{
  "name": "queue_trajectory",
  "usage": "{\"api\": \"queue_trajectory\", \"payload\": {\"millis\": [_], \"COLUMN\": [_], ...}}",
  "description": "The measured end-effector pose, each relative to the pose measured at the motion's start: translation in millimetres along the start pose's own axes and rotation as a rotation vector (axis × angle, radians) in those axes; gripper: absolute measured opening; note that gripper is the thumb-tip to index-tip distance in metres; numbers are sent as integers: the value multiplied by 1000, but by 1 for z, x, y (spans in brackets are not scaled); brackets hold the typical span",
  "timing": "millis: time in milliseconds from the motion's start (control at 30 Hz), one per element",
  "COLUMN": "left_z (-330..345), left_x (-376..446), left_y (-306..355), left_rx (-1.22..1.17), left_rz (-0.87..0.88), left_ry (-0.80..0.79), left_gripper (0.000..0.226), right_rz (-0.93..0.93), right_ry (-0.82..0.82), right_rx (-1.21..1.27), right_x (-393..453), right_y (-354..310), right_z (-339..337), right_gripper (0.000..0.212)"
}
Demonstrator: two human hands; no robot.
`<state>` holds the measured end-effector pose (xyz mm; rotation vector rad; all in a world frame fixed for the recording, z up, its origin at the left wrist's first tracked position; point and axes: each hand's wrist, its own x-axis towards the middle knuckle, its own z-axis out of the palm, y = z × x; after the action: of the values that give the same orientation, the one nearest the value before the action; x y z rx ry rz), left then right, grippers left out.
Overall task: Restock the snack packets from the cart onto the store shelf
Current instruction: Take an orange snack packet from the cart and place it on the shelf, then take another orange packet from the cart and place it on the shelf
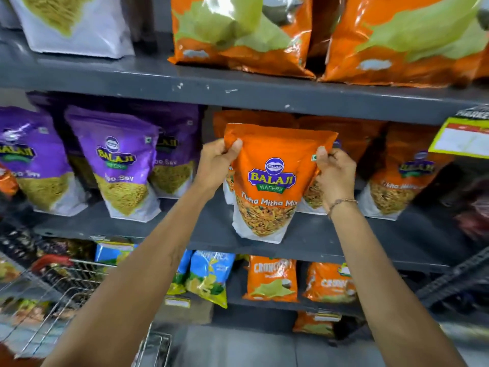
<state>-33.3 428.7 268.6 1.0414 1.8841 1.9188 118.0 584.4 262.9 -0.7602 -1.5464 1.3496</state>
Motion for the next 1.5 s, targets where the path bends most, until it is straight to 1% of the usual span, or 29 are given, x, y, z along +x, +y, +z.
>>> {"api": "queue_trajectory", "payload": {"millis": [167, 300, 367, 433, 500, 567, 633, 667, 700, 733, 767, 800, 867, 933, 1000, 1100, 1200, 1233, 1300, 1333, 1400, 1433, 1467, 1500], "left_z": [8, 6, 7, 8, 7, 7, 5, 1, -4, -10, -19, -29, -54, -86, -120, -173, -231, -250, -287, -304, -333, -345, -357, -368], "left_x": [5, 8, 7, 6, 5, 1, -7, -14, -21, -30, -40, -50, -72, -96, -123, -168, -224, -244, -284, -304, -344, -361, -378, -392], "left_y": [-9, -16, -18, -23, -23, -22, -20, -20, -21, -21, -22, -24, -34, -47, -63, -84, -103, -109, -125, -132, -146, -150, -158, -165], "left_rx": [16, 39, 61, 77, 71, 47, 94, 116, 130, 143, 155, 173, 228, 246, 245, 269, 357, 342, 335, 412, 653, 734, 759, 753], "left_rz": [-25, -5, -5, -18, -51, -81, -85, -86, -79, -63, -54, -59, -101, -161, -241, -355, -477, -513, -614, -680, -845, -887, -934, -998], "left_ry": [7, 36, 50, 83, 167, 285, 414, 464, 485, 476, 444, 407, 367, 368, 388, 434, 505, 544, 688, 791, 964, 1037, 1079, 1079], "left_gripper": [21, 18, 18, 24, 33, 40, 42, 38, 31, 21, 12, 11, 18, 16, 16, 22, 20, 19, 11, 21, 66, 84, 95, 103], "right_rz": [11, -45, -43, -30, -26, -84, -232, -335, -440, -526, -572, -564, -450, -332, -253, -175, -145, -151, -170, -179, -192, -198, -203, -208], "right_ry": [-27, -73, -84, -86, -71, 33, 221, 302, 333, 288, 161, -10, -341, -570, -737, -966, -1210, -1281, -1417, -1487, -1607, -1650, -1680, -1701], "right_rx": [-50, -79, -60, -53, -96, -171, -187, -201, -209, -212, -206, -200, -211, -244, -257, -299, -357, -385, -460, -495, -560, -608, -668, -721], "right_x": [5, 8, 10, 10, 8, 0, -17, -28, -41, -52, -64, -75, -96, -117, -140, -172, -207, -220, -247, -262, -293, -309, -325, -340], "right_y": [12, 13, 13, 11, 10, 9, 6, 5, 5, 8, 12, 17, 30, 45, 59, 81, 106, 114, 126, 131, 141, 146, 150, 154], "right_z": [-2, 0, 1, 2, 4, 8, 14, 19, 25, 33, 43, 54, 80, 108, 139, 187, 239, 257, 292, 310, 344, 359, 374, 389], "right_gripper": [19, 14, 14, 12, 17, 26, 32, 30, 22, 13, 5, 3, 11, 16, 15, 13, 8, 6, 8, 10, 15, 18, 22, 27]}}
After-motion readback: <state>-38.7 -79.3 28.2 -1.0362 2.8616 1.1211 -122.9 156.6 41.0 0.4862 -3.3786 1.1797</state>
